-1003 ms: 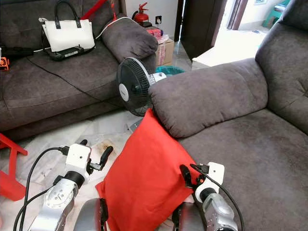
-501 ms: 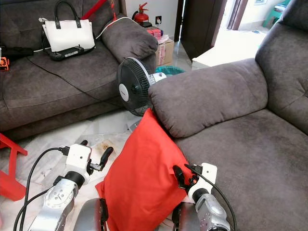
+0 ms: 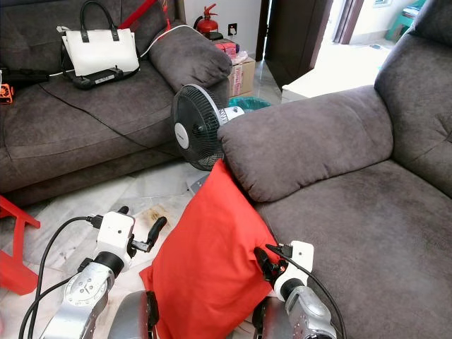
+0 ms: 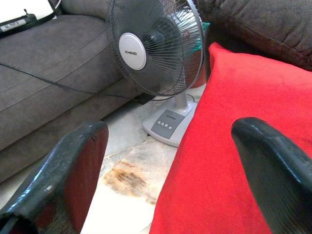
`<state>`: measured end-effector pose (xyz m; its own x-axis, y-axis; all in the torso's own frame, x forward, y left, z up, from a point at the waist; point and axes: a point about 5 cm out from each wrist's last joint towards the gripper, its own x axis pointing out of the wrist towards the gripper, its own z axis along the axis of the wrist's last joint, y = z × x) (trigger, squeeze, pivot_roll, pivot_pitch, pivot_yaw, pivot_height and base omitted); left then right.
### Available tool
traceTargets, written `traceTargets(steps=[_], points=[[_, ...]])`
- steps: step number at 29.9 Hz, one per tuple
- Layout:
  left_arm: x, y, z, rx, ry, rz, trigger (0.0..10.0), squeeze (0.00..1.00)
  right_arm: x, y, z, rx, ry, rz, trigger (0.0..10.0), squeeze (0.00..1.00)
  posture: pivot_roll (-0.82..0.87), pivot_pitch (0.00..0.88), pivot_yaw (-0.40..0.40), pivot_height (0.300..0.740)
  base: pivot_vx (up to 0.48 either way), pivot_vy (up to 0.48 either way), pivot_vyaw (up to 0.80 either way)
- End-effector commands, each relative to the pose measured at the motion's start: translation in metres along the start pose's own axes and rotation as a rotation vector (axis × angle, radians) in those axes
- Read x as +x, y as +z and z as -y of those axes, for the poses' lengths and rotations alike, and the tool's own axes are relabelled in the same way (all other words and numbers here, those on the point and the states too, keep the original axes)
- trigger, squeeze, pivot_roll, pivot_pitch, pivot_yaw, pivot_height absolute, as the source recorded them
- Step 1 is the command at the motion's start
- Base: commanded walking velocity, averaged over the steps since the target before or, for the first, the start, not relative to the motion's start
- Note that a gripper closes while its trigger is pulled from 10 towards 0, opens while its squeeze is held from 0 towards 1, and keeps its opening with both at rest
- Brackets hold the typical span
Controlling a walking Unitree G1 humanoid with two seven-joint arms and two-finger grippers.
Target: Move the pillow to the sofa from floor
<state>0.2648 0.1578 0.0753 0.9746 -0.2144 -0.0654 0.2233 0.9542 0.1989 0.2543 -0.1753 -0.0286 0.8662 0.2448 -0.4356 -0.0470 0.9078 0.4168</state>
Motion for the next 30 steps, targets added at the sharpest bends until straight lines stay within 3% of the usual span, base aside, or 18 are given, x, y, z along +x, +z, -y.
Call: traceTargets(steps=[1, 30], points=[[-0.0006, -0.0028, 0.0009, 0.016, -0.01, -0.016, 10.0, 0.0, 0.0019, -0.0045, -0.0048, -0.031, 0.024, -0.04, 0.0, 0.0, 0.13, 0.02, -0.035, 0.554, 0.0, 0.0, 0.0], [0.0041, -0.0013, 0.0012, 0.031, -0.024, -0.007, 10.0, 0.0, 0.0058, -0.0007, -0.0095, -0.127, 0.043, -0.063, 0.0, 0.0, 0.13, 0.0, -0.03, 0.554, 0.0, 0.0, 0.0]])
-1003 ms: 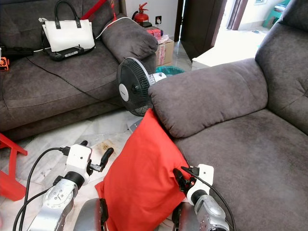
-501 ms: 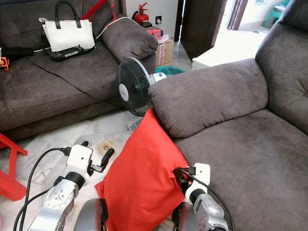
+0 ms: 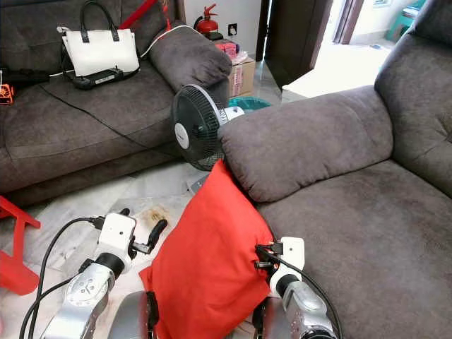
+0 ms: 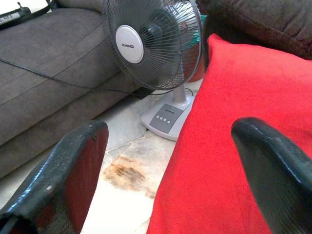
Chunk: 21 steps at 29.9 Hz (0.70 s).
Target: Move the pillow to the sofa from floor
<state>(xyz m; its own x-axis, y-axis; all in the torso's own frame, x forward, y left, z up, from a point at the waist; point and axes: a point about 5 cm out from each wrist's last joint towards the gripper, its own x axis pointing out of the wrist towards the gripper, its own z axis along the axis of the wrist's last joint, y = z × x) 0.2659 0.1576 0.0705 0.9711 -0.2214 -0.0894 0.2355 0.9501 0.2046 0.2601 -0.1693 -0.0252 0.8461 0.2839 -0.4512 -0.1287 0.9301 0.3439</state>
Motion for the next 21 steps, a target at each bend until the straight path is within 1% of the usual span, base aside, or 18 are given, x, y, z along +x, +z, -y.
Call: traceTargets(steps=[1, 7, 16, 21], points=[[0.0029, 0.0034, 0.0004, 0.025, -0.012, 0.015, 10.0, 0.0, 0.0011, -0.0039, -0.0035, -0.022, 0.012, -0.029, 0.0, 0.0, 0.13, 0.0, -0.03, 0.554, 0.0, 0.0, 0.0], [0.0037, 0.0031, 0.0007, 0.027, -0.014, 0.017, 10.0, 0.0, 0.0013, -0.0024, -0.0033, -0.035, 0.008, -0.022, 0.0, 0.0, 0.13, 0.0, -0.03, 0.554, 0.0, 0.0, 0.0], [0.0051, 0.0028, 0.0015, 0.028, -0.013, 0.019, 10.0, 0.0, 0.001, -0.003, -0.0052, -0.028, 0.009, -0.002, 0.0, 0.0, 0.13, 0.0, -0.03, 0.554, 0.0, 0.0, 0.0], [0.0051, 0.0025, 0.0012, 0.028, -0.011, 0.019, 10.0, 0.0, -0.0008, -0.0053, -0.0049, -0.023, -0.02, 0.02, 0.0, 0.0, 0.12, 0.0, -0.027, 0.554, 0.0, 0.0, 0.0]])
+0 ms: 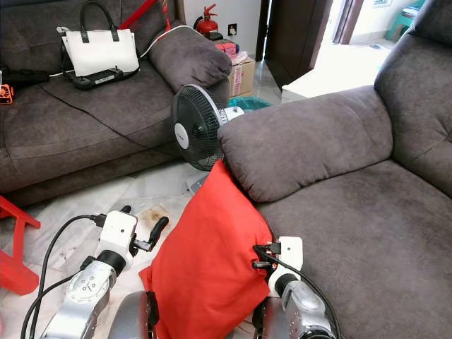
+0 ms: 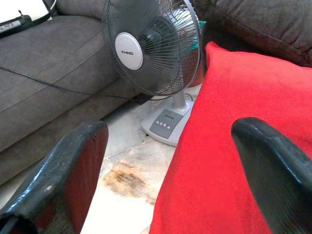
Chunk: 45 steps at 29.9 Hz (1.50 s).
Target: Move the pillow to the sofa from floor
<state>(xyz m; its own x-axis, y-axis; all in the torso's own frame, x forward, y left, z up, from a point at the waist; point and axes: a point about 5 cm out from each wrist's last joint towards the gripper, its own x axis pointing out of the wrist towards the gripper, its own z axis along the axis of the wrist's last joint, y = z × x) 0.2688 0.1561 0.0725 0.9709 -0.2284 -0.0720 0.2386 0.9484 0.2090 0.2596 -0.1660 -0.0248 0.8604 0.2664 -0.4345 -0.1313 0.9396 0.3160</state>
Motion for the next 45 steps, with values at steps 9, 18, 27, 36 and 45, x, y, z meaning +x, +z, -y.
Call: traceTargets(steps=[9, 18, 27, 36, 45], points=[[0.002, -0.001, 0.0, 0.024, -0.002, -0.002, 10.0, 0.0, -0.005, 0.011, 0.003, 0.013, -0.063, 0.158, 0.0, 0.0, 0.11, 0.0, -0.024, 0.554, 0.0, 0.0, 0.0], [0.001, -0.001, 0.001, 0.004, 0.013, 0.0, 10.0, 0.0, -0.019, 0.023, 0.016, -0.001, -0.126, 0.328, 10.0, 0.0, 0.1, 0.012, -0.023, 0.554, 0.0, 0.0, 0.0], [0.0, -0.001, 0.001, -0.004, 0.019, 0.002, 10.0, 0.0, -0.019, 0.024, 0.015, -0.014, -0.117, 0.338, 10.0, 0.0, 0.1, 0.018, -0.025, 0.554, 0.0, 0.0, 0.0], [-0.001, -0.001, 0.001, -0.007, 0.022, 0.001, 10.0, 0.0, -0.019, 0.032, 0.009, -0.029, -0.115, 0.387, 10.0, 0.0, 0.1, 0.022, -0.023, 0.554, 0.0, 0.0, 0.0], [-0.001, -0.002, 0.0, -0.008, 0.022, 0.0, 10.0, 0.0, -0.022, 0.051, -0.006, -0.054, -0.095, 0.461, 10.0, 0.0, 0.1, 0.019, -0.022, 0.58, 0.0, 0.0, 0.0]])
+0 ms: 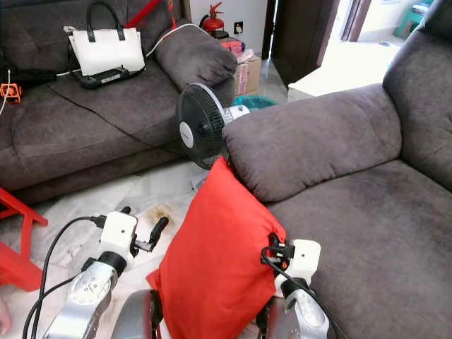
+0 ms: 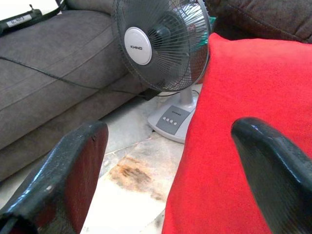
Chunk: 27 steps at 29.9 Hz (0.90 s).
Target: Move the pillow to the sofa from floor
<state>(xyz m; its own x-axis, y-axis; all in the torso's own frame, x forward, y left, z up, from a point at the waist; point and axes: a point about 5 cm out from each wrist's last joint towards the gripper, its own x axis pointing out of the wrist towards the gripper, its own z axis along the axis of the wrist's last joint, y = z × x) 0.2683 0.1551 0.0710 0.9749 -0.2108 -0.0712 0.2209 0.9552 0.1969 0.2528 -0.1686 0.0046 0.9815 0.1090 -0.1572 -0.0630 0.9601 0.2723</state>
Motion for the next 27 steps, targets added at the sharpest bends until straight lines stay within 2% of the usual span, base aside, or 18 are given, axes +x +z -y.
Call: traceTargets(steps=[1, 10, 19, 27], points=[[-0.001, 0.0, -0.001, 0.006, 0.005, 0.003, 10.0, 0.0, 0.008, 0.029, 0.0, -0.027, -0.008, 0.131, 10.0, 0.0, 0.11, 0.019, -0.022, 0.584, 0.0, 0.0, 0.0], [-0.001, 0.0, -0.004, 0.013, 0.007, 0.003, 10.0, 0.0, 0.006, 0.036, -0.01, -0.02, 0.0, 0.137, 10.0, 0.0, 0.11, 0.016, -0.017, 0.616, 0.0, 0.0, 0.0], [0.0, 0.0, -0.004, 0.016, 0.003, 0.008, 10.0, 0.0, 0.004, 0.042, -0.014, -0.018, -0.012, 0.128, 10.0, 0.0, 0.11, 0.006, -0.012, 0.674, 0.0, 0.0, 0.0], [0.0, 0.001, -0.006, 0.023, 0.01, 0.007, 10.0, 0.0, 0.005, 0.043, -0.016, -0.016, -0.009, 0.121, 10.0, 0.0, 0.11, 0.004, -0.011, 0.679, 0.0, 0.0, 0.0]])
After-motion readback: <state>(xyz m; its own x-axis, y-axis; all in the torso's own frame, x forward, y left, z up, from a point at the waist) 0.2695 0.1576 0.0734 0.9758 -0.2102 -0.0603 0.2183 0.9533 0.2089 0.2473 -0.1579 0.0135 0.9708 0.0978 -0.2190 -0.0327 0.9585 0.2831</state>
